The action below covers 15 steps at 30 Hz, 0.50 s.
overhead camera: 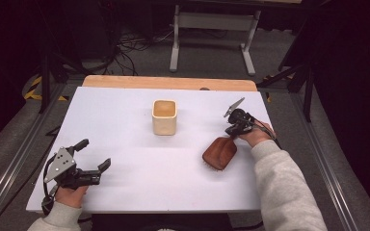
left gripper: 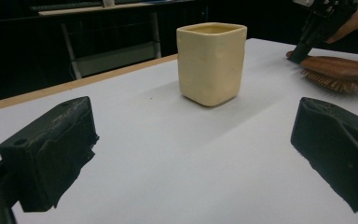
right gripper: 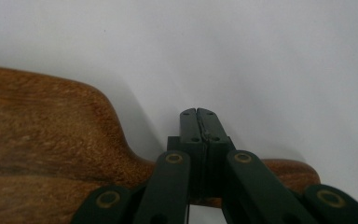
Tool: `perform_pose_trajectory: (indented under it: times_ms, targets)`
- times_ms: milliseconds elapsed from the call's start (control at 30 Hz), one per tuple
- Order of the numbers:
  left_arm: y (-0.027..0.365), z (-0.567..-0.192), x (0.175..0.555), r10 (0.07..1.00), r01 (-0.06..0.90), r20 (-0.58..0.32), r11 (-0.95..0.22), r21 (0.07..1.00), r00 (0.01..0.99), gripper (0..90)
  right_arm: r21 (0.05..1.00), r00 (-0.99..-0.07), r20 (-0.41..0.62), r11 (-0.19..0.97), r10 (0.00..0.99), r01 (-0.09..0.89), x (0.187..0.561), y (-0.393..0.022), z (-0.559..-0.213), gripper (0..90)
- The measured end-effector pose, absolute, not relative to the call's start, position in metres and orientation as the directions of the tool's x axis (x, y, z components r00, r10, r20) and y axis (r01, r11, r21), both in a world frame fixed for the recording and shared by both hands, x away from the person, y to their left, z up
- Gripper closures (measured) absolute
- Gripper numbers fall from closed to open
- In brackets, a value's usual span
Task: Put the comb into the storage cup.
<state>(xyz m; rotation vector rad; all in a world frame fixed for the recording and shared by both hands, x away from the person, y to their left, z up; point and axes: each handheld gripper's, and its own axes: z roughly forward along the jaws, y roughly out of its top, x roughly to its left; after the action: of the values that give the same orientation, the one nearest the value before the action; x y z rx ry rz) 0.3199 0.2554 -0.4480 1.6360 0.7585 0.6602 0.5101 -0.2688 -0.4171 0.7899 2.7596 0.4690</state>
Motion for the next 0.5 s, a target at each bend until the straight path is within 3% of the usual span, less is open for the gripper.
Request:
perform_pose_trajectory:
  times_ms: [500]
  targets:
    - [0.254,-0.448,0.319,0.774,0.129,0.025,-0.137,0.982,0.633,0.9,0.35,-0.823,-0.11,0.797,0.557,0.493,0.488,-0.287,-0.417,89.6]
